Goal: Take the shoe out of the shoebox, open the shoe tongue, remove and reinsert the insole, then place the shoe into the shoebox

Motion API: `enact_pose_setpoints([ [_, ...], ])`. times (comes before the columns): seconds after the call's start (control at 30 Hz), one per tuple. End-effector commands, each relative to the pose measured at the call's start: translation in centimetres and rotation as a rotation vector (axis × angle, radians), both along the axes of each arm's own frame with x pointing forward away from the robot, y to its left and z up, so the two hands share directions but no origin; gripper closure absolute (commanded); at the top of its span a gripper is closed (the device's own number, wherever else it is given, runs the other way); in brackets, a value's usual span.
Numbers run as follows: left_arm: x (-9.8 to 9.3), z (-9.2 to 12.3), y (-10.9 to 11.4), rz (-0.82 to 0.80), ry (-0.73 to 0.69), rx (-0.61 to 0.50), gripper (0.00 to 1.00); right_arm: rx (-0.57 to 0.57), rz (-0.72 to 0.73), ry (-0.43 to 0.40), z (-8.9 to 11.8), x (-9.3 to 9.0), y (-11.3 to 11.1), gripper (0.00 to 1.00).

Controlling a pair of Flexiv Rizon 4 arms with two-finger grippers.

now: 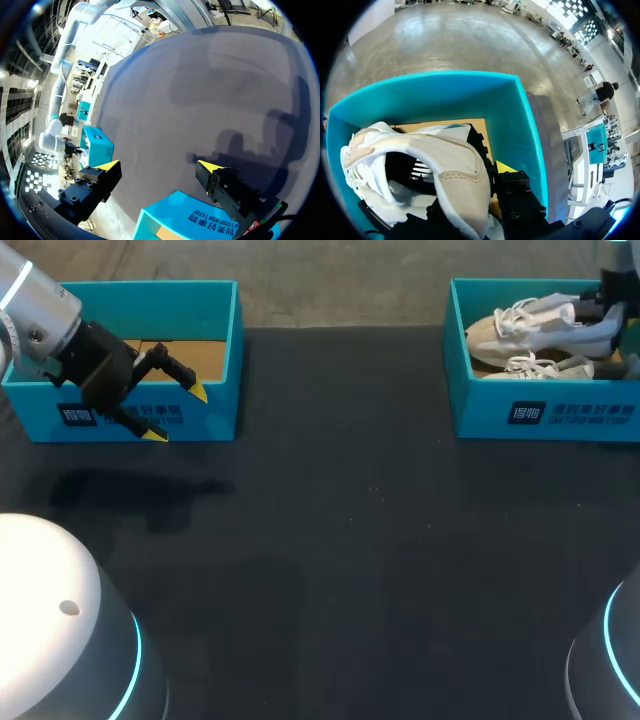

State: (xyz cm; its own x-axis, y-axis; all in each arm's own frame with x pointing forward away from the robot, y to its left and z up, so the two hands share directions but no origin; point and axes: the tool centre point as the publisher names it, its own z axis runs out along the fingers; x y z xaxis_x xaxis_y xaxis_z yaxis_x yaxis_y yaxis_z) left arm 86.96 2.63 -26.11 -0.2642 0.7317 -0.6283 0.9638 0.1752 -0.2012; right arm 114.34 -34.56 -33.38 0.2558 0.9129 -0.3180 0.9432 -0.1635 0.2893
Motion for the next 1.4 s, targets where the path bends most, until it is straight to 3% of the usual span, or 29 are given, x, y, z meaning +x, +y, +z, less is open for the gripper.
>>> enact_pose_setpoints([
  [0.03, 0.0, 0.0, 0.0, 0.0, -0.001, 0.004, 0.0, 0.011, 0.001, 0.013, -1.1, 1.1, -0.2, 1.0],
  [0.67, 0.0, 0.0, 0.0, 0.0, -0.001, 0.004, 0.0, 0.084, 0.004, 0.081, -4.2, 1.3, -0.2, 1.0],
  [1.07, 0.0, 0.0, 0.0, 0.0, -0.001, 0.004, 0.0, 0.108, 0.005, 0.081, -4.0, 0.6, -0.4, 1.0],
  [1.4, 0.0, 0.0, 0.0, 0.0, -0.001, 0.004, 0.0, 0.127, 0.011, 0.065, -2.5, 0.4, -0.3, 1.0],
])
